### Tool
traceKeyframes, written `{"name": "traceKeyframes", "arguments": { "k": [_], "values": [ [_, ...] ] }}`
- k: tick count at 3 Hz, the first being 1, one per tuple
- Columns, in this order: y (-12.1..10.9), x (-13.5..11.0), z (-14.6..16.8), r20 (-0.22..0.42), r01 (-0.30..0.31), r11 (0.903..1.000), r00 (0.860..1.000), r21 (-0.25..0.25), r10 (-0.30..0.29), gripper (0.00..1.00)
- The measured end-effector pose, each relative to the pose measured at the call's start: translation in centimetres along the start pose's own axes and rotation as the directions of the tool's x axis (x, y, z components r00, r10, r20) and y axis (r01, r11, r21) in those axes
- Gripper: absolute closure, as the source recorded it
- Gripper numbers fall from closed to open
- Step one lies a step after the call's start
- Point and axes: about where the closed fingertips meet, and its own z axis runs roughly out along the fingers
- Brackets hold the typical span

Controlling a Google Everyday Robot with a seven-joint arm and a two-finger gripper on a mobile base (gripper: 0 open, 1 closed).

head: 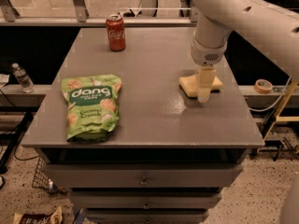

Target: Move sponge near green rice chip bag

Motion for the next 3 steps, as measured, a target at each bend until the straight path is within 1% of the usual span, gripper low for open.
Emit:
{"name": "traceKeyframes", "arguments": {
  "k": [1, 2, 3],
  "values": [
    [0.07, 0.98, 0.38, -0.028, -0.022, 0.9997, 0.999, -0.009, 0.022, 0.00],
    [0.29, 1.40, 0.75, -0.042, -0.032, 0.9993, 0.999, -0.020, 0.031, 0.20],
    [0.33, 1.54, 1.04, -0.053, -0.032, 0.9990, 0.998, -0.030, 0.030, 0.43]
  ]
}}
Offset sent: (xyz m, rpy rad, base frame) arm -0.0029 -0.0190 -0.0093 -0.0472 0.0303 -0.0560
